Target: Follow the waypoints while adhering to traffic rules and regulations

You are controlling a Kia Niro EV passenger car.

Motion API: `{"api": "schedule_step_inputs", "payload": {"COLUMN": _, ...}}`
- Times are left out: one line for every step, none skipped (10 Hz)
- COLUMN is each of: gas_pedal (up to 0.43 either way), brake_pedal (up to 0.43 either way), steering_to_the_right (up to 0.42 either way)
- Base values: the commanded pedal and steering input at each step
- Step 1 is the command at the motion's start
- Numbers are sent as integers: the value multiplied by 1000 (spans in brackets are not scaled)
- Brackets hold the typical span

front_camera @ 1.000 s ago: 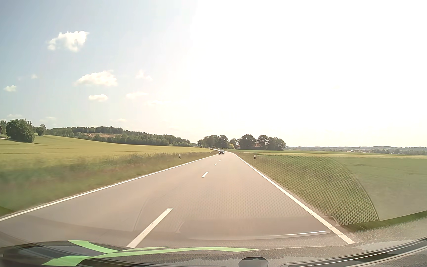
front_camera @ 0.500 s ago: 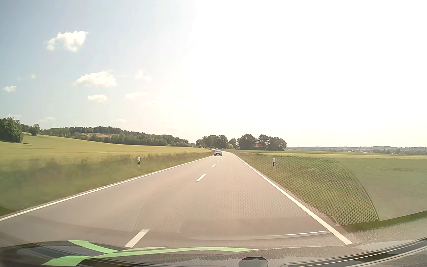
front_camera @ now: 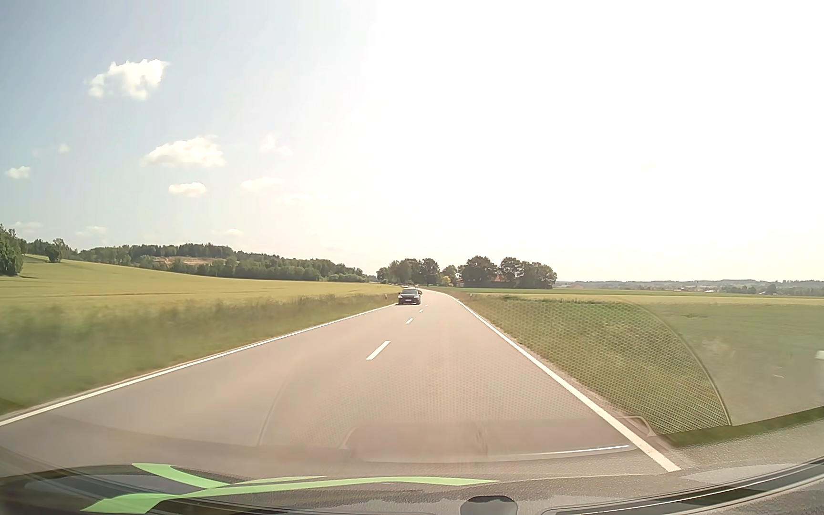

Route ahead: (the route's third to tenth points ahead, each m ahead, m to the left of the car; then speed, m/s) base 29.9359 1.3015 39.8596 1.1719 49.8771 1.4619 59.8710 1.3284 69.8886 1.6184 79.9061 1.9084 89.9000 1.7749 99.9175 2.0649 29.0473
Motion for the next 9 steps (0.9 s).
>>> {"api": "schedule_step_inputs", "payload": {"gas_pedal": 169, "brake_pedal": 0, "steering_to_the_right": -1}}
{"api": "schedule_step_inputs", "payload": {"gas_pedal": 169, "brake_pedal": 0, "steering_to_the_right": -1}}
{"api": "schedule_step_inputs", "payload": {"gas_pedal": 177, "brake_pedal": 0, "steering_to_the_right": -1}}
{"api": "schedule_step_inputs", "payload": {"gas_pedal": 177, "brake_pedal": 0, "steering_to_the_right": -1}}
{"api": "schedule_step_inputs", "payload": {"gas_pedal": 189, "brake_pedal": 0, "steering_to_the_right": -1}}
{"api": "schedule_step_inputs", "payload": {"gas_pedal": 189, "brake_pedal": 0, "steering_to_the_right": -2}}
{"api": "schedule_step_inputs", "payload": {"gas_pedal": 189, "brake_pedal": 0, "steering_to_the_right": -2}}
{"api": "schedule_step_inputs", "payload": {"gas_pedal": 189, "brake_pedal": 0, "steering_to_the_right": -2}}
{"api": "schedule_step_inputs", "payload": {"gas_pedal": 189, "brake_pedal": 0, "steering_to_the_right": -3}}
